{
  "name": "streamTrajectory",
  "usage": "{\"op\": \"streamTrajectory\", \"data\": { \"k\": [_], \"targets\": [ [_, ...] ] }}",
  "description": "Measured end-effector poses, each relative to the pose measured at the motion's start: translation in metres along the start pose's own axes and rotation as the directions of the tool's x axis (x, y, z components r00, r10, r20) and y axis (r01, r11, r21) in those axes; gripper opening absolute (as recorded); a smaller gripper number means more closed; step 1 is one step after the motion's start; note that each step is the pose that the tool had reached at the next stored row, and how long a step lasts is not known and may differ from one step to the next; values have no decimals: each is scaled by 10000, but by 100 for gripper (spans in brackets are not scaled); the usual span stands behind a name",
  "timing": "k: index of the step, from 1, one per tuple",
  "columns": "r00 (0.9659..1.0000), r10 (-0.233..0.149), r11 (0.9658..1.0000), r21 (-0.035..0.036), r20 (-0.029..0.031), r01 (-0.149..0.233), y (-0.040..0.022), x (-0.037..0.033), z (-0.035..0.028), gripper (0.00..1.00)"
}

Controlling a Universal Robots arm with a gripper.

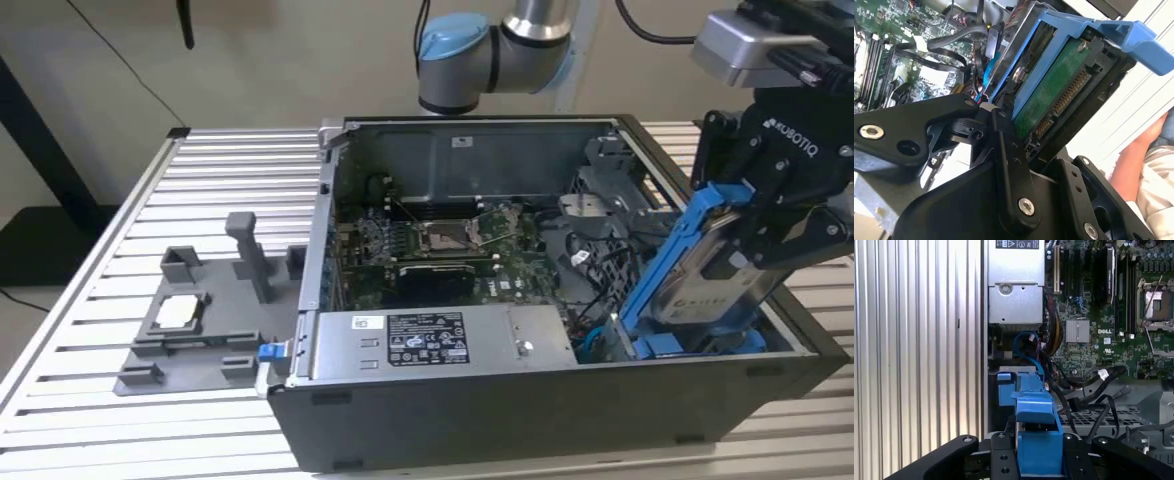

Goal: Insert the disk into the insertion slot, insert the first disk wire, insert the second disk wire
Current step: 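Insert the disk into the insertion slot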

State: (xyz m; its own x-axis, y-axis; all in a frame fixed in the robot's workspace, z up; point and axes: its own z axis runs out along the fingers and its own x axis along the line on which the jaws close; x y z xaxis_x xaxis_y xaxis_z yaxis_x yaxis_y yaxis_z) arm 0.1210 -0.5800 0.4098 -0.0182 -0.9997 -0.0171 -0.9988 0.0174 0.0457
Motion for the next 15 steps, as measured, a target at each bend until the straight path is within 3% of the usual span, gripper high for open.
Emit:
{"op": "streamTrajectory", "data": {
  "k": [15],
  "targets": [
    [10000, 0, 10000, 0, -1, 0, -38, 4, 270, 33]
  ]
}}
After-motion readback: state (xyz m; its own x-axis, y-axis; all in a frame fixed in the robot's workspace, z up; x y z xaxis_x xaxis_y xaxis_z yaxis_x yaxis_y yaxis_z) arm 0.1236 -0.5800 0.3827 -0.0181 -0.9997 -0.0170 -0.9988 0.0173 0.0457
